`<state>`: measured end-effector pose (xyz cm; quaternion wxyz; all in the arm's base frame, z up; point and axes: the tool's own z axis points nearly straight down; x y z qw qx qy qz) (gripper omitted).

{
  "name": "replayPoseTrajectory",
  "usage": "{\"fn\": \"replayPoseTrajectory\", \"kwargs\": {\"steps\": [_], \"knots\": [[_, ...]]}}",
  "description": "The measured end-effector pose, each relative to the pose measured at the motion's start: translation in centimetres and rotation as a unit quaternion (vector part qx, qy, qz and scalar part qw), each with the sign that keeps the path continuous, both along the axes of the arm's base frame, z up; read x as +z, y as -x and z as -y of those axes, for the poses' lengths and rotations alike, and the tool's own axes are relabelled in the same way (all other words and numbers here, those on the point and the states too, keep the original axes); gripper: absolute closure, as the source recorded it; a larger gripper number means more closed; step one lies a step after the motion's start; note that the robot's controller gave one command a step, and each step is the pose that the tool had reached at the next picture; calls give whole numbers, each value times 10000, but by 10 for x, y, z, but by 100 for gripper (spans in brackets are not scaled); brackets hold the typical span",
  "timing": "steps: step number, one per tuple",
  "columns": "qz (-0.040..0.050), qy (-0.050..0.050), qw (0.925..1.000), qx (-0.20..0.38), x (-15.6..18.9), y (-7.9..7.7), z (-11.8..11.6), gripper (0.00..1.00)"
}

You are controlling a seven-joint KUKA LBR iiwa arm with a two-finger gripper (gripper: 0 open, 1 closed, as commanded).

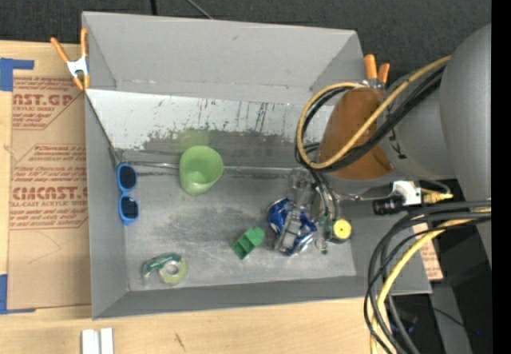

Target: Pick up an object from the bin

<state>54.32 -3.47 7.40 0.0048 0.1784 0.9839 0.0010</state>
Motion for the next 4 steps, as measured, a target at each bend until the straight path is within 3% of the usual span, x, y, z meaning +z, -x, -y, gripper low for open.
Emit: {"fn": "replayPoseTrajectory", "kwargs": {"steps": [1,2,4], "knots": [[9,2,10000,4,2,-1,0,0],[14,-6,10000,6,3,-2,-1,100],[-28,-2,10000,12,54,-5,-2,100]]}}
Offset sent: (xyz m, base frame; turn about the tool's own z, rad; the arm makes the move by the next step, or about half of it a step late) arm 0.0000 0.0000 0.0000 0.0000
